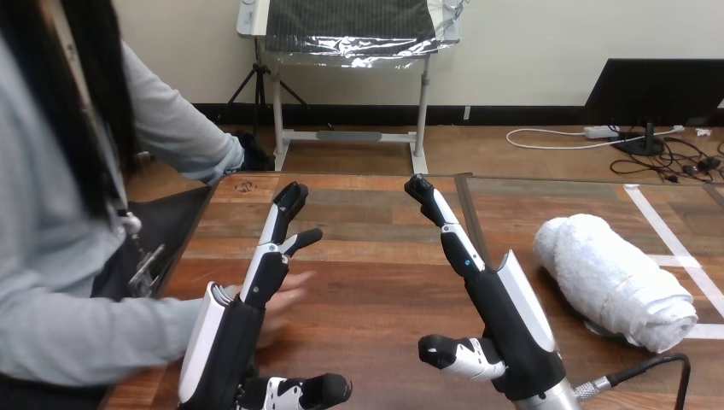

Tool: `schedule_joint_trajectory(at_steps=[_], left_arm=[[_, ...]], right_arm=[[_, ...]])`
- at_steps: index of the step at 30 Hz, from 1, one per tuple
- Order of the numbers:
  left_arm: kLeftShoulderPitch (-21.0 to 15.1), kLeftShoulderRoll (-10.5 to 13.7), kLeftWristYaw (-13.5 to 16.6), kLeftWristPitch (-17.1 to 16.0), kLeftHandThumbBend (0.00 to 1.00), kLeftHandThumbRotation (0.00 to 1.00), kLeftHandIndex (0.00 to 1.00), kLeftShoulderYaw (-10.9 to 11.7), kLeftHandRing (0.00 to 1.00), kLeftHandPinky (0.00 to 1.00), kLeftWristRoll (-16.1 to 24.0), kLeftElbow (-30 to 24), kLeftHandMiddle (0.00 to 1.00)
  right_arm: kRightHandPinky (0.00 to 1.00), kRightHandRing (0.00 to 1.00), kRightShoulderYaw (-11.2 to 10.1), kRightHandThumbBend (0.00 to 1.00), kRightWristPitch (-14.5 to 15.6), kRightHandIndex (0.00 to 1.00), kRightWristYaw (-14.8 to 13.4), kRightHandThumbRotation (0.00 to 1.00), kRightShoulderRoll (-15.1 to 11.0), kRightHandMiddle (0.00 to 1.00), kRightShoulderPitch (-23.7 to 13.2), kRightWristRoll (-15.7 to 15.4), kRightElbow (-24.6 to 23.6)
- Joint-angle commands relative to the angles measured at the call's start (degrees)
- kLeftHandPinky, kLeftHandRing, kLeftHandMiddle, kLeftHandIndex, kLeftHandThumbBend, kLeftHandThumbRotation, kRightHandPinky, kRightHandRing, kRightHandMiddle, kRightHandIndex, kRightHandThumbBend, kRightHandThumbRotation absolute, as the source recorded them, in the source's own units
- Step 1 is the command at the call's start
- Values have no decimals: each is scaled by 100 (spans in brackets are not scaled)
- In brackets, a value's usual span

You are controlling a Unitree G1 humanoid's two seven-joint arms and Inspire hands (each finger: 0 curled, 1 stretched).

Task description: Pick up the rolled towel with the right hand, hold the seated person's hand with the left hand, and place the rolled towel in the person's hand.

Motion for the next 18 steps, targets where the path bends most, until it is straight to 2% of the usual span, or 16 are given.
schedule_joint_trajectory(at_steps=[1, 5, 11, 18], left_arm=[[-176, -36, -77, -169, 100, 80, 100, 75, 99, 87, -152, -51, 100], [-182, -36, -163, -171, 100, 79, 100, 49, 99, 88, -261, -24, 100], [-113, -62, -233, -99, 100, 79, 100, 156, 99, 91, -243, -113, 100], [-137, -62, -319, -150, 100, 79, 100, 181, 99, 92, -309, -74, 100]], right_arm=[[96, 98, -173, 88, -107, 100, 33, 97, 47, 97, -174, 140, -209], [95, 98, -183, 88, -98, 100, 36, 97, 53, 97, -177, 131, -207], [95, 97, -193, 88, -89, 100, 14, 98, 74, 97, -162, 109, -221], [94, 97, -191, 88, -72, 100, 1, 98, 74, 97, -172, 89, -197]])
